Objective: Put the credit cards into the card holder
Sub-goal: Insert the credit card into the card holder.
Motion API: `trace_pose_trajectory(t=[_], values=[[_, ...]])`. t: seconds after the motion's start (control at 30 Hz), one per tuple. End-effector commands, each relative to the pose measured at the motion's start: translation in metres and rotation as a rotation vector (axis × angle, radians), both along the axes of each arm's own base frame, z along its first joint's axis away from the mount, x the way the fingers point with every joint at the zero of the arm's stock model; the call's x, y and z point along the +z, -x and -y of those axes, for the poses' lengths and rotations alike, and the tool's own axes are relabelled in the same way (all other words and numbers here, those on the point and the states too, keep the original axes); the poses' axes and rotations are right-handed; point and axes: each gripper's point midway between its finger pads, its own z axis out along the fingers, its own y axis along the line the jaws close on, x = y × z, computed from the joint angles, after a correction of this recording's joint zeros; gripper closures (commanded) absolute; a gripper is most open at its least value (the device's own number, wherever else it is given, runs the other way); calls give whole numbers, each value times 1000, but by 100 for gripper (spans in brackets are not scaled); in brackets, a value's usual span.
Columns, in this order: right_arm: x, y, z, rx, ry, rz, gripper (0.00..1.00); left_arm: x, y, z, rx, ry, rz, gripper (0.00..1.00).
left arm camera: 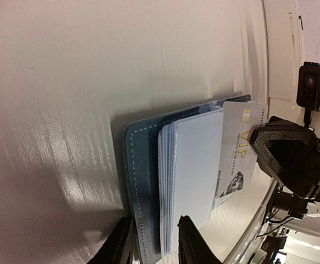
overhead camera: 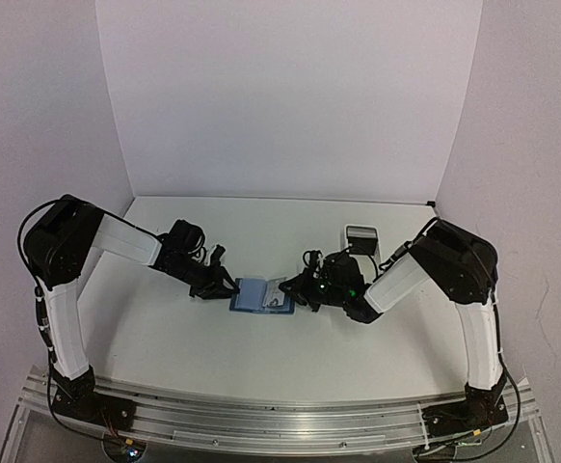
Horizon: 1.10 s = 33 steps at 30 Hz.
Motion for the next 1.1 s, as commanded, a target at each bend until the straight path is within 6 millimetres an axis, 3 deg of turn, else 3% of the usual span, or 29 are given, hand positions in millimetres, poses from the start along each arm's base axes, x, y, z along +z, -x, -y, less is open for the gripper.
trace_pose_trajectory(t=[0.0,0.2,0.37,0.6,0.77,1.07], values=[[8,-4,-5,-25,-16,21,100,-62,33,-29,38,-190,-184,70],[2,1,-6,-17,-18,12,100,-59,34,-14,10,-115,-189,58],[0,1,-9,4,-20,18,100,-59,34,-3,-15,-64,-207,60],[-3,4,-5,-6,-14,10,100,-46,31,8,-44,12,-187,77],[-9,7,-4,-8,-27,-19,100,-47,30,13,-51,22,-195,99],[-19,34,-1,36,-50,-191,100,-55,26,10,-27,-13,-214,100]])
